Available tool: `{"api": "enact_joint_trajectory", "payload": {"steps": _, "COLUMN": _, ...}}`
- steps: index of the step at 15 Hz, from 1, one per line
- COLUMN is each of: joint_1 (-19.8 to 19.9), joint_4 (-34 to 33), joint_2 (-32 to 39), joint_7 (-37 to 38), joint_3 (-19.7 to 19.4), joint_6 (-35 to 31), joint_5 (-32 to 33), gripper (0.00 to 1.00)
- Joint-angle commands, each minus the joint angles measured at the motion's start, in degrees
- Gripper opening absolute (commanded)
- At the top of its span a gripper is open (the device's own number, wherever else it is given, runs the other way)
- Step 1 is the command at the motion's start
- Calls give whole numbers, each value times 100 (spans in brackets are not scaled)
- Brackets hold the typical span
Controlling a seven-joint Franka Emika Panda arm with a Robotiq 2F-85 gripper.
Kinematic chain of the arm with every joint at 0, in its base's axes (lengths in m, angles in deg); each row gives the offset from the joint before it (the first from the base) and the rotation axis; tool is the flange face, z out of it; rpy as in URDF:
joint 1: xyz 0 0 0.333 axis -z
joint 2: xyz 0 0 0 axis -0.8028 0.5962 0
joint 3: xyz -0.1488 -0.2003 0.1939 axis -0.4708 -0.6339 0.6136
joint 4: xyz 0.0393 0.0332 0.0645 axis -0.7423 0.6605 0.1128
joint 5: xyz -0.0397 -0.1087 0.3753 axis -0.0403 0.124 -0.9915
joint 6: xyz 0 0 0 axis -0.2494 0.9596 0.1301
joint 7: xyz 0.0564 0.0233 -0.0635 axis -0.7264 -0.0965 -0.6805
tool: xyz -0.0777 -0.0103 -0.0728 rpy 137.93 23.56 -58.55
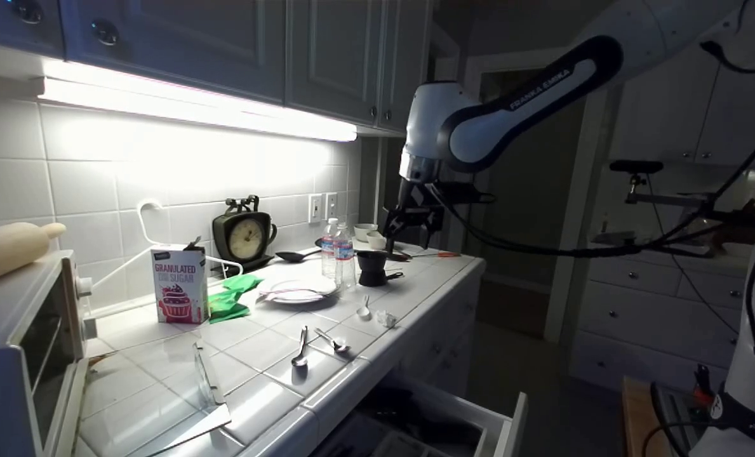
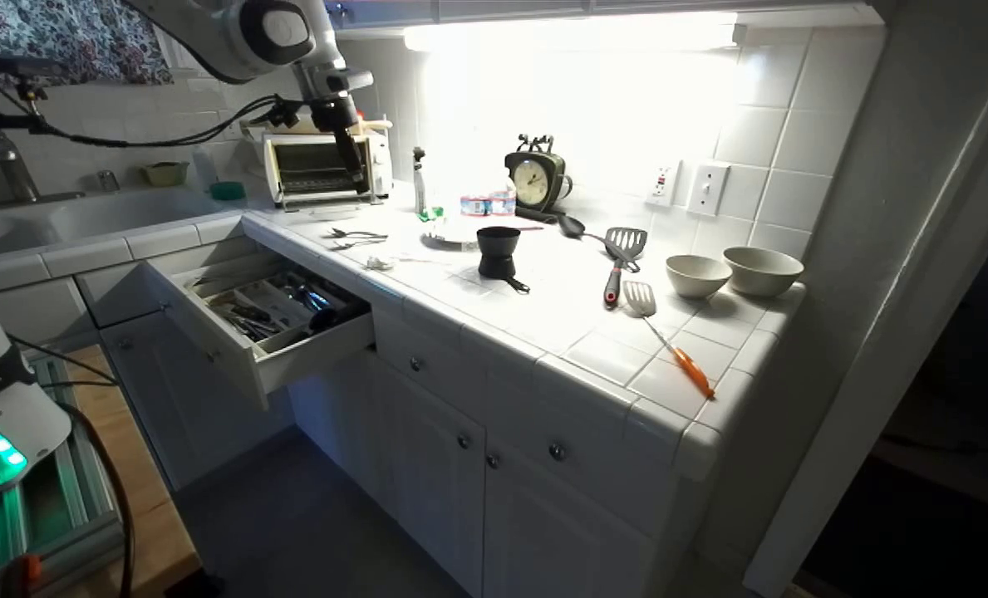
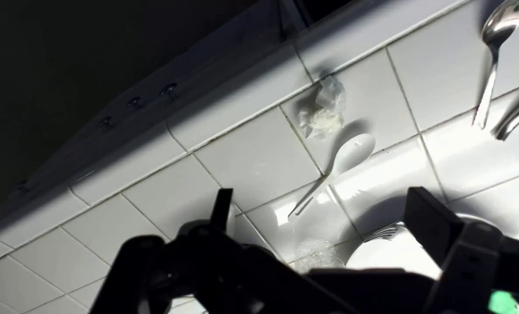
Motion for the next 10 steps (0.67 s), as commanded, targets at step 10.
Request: {"api": "enact_joint_trajectory", "payload": {"steps": 10, "joint_1": -412, "joint_4": -550, "joint_2": 706, "joint_7": 170, "joint_3": -490, "joint_6": 14, "joint_5": -555, "gripper": 100}}
